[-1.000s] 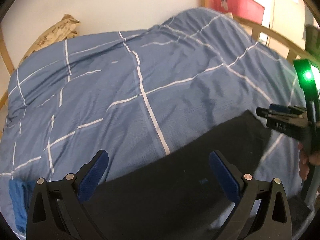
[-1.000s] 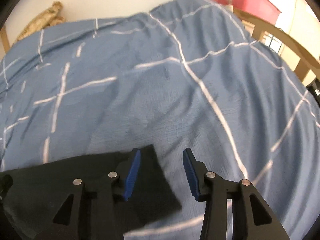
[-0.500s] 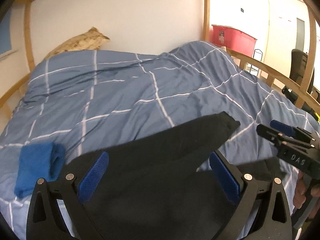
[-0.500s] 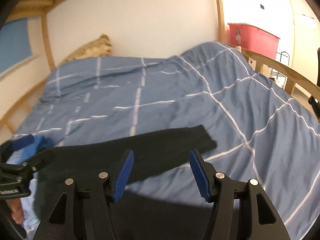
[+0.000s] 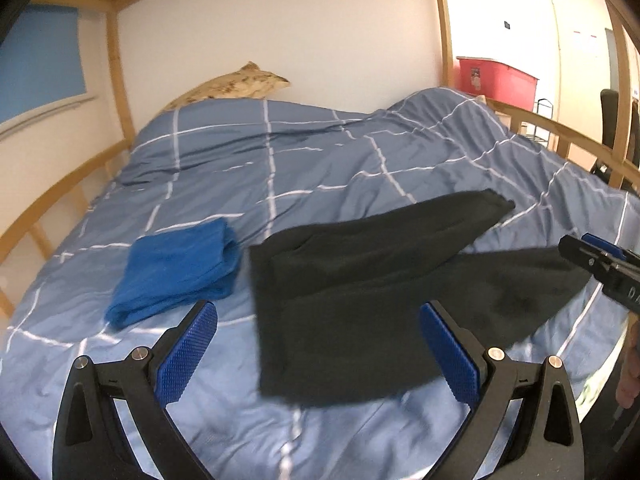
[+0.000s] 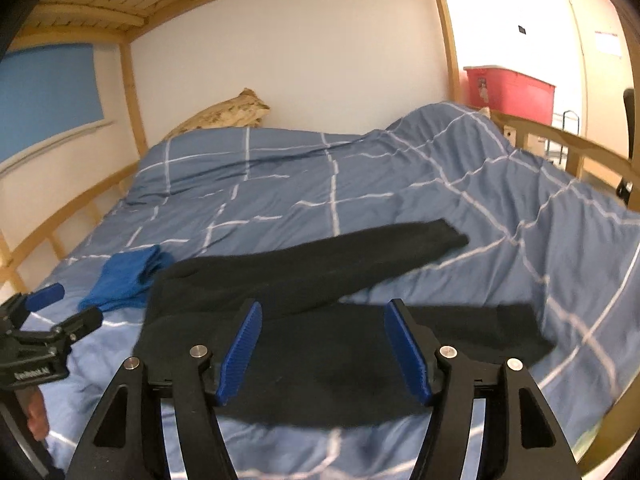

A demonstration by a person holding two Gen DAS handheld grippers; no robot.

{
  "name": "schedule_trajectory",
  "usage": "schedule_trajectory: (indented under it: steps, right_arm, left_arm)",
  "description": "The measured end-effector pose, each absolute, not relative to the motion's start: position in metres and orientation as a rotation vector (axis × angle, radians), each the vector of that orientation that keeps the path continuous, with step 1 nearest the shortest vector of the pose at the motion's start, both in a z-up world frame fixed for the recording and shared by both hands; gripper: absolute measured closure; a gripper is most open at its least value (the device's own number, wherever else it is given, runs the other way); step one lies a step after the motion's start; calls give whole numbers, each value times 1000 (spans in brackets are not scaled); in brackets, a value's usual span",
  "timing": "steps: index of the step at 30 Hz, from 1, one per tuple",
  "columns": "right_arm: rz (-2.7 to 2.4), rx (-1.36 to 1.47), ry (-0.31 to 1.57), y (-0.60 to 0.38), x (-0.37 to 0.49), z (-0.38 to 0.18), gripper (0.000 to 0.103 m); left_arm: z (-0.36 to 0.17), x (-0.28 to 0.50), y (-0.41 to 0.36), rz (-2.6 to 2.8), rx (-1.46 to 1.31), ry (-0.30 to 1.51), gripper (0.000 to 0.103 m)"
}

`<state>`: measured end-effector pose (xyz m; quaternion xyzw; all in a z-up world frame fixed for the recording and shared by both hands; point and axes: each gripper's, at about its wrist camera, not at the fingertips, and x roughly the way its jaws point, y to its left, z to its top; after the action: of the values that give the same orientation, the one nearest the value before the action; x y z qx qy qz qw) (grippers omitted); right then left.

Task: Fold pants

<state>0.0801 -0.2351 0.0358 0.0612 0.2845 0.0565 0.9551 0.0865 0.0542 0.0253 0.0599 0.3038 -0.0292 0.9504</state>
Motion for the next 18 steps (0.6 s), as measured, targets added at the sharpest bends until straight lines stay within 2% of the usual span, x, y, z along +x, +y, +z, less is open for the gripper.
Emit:
schedule_trajectory:
  steps: [7, 13, 18]
  right_arm:
    - [108, 297, 621, -224, 56, -10, 39]
    - [89, 315, 657, -222, 52, -36, 39]
    - [40, 361, 652, -232, 57, -48, 39]
  left_arm:
    - [0, 52, 89, 41, 41, 585, 1]
    - [-24, 46, 96, 40, -17, 616, 1]
    - [-42, 52, 96, 29, -69, 643, 11]
